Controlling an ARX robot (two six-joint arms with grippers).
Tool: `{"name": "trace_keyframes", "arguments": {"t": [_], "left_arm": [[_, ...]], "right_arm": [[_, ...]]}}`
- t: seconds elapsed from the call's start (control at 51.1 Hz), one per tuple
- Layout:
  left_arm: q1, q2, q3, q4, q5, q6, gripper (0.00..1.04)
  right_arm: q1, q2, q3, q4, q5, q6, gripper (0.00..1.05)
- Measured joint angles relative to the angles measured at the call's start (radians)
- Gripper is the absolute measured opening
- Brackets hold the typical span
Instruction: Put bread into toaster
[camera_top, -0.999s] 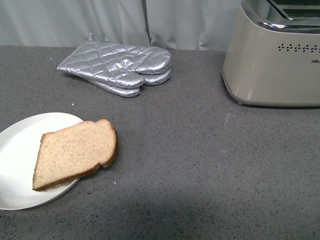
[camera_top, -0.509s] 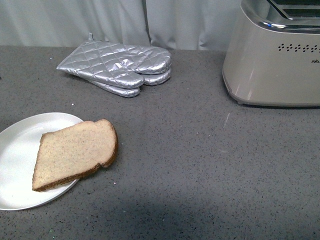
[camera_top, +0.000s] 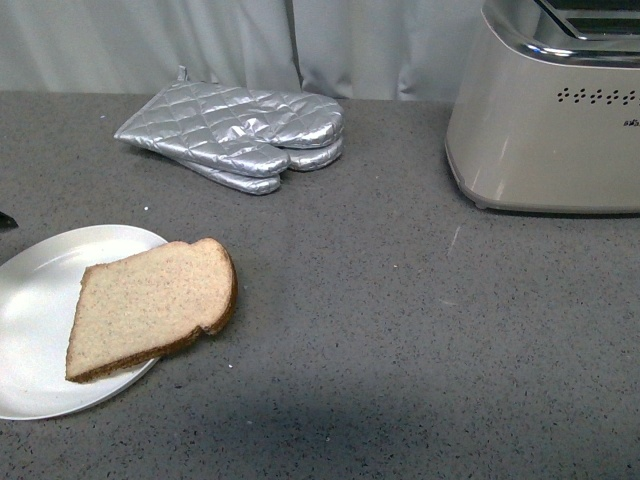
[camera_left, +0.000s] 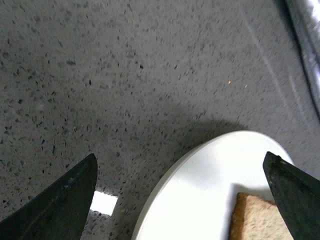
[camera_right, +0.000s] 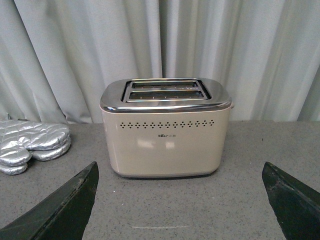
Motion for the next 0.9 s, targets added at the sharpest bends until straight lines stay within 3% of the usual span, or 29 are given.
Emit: {"name": "trace_keyframes", "arguments": {"t": [0.392, 0.627, 0.901], "left_arm": [[-0.066, 0.012, -0.016, -0.088, 0.002, 0.208, 0.96], [-0.067, 0.021, -0.022, -0.104, -0.019, 0.250, 0.64], [-0.090, 0.012, -0.049, -0.137, 0.012, 0.249, 0.12]], "right_arm": [[0.000, 0.000, 0.000, 0.000, 0.000, 0.000, 0.95], [0.000, 0.000, 0.000, 0.000, 0.000, 0.000, 0.95], [0.000, 0.000, 0.000, 0.000, 0.000, 0.000, 0.95]]}}
